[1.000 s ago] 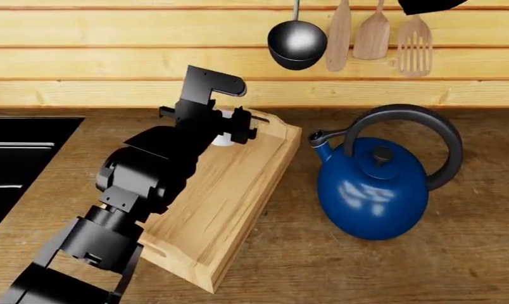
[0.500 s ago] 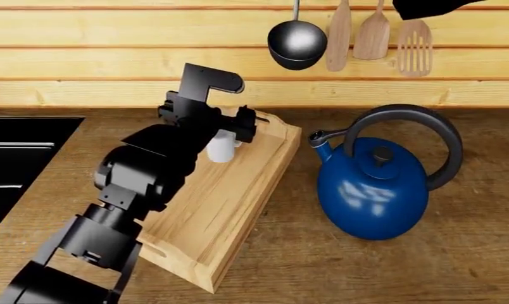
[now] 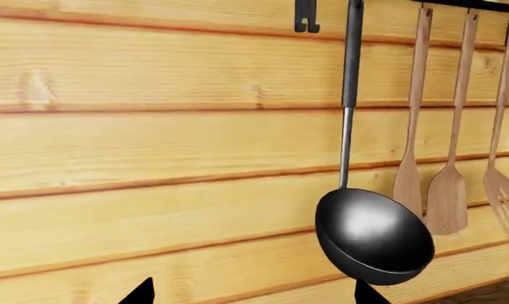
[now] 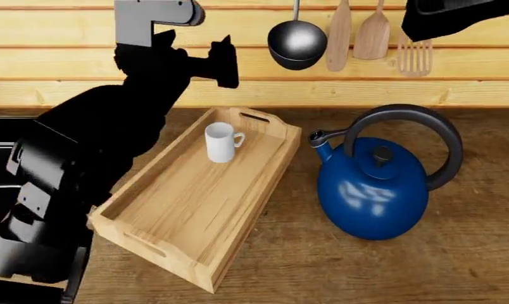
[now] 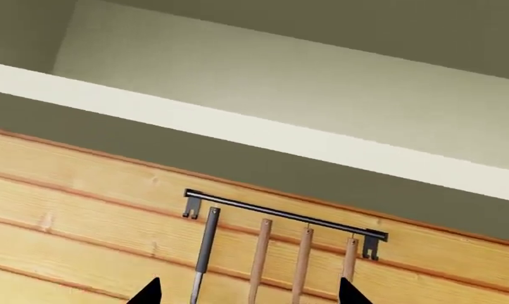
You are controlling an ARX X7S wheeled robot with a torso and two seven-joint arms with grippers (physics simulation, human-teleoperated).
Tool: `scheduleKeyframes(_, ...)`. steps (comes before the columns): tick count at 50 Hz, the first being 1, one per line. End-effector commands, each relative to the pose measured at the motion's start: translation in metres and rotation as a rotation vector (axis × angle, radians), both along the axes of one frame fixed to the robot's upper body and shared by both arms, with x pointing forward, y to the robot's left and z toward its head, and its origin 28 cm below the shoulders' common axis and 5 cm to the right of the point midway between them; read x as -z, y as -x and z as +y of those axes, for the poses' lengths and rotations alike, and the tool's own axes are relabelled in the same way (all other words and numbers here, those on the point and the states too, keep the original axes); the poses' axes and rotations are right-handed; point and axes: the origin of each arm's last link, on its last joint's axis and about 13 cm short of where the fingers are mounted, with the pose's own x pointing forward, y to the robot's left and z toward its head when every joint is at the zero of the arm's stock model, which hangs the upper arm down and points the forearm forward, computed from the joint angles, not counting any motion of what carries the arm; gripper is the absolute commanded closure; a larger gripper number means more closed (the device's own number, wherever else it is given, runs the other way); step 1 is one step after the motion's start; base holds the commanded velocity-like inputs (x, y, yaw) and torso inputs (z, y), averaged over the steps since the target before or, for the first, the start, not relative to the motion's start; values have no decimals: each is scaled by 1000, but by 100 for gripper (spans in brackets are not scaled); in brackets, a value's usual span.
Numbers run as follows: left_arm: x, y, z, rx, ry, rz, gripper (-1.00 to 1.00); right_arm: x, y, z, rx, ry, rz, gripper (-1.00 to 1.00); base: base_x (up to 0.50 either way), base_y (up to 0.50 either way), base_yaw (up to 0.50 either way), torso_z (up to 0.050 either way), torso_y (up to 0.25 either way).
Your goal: Pick the kettle from the counter and place it on the tray. Then pick the mug from the cabinet and place it on the tray. Then close the cabinet doors.
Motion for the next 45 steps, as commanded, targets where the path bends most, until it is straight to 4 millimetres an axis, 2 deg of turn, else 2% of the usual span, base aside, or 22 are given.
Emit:
scheduleKeyframes(1, -9, 52, 17, 30, -15, -93, -100, -9, 18, -13, -47, 142, 29, -100, 0, 0, 0, 0, 0)
scheduleKeyframes(9, 9, 89, 30, 48, -5, -105, -100, -24, 42, -33, -112, 231, 53, -100, 0, 0, 0, 0, 0)
scheduleKeyframes(19, 22, 109, 35, 55, 20, -93, -100, -33, 61, -57, -117, 308, 69, -100, 0, 0, 0, 0, 0)
scheduleKeyframes(34, 25, 126, 42, 43, 73, -114, -100, -3, 78, -74, -121, 334, 170, -100, 0, 0, 0, 0, 0)
scheduleKeyframes(45, 31, 128, 45, 24, 93, -108, -100, 12, 79, -71, -122, 328, 230, -100, 0, 0, 0, 0, 0)
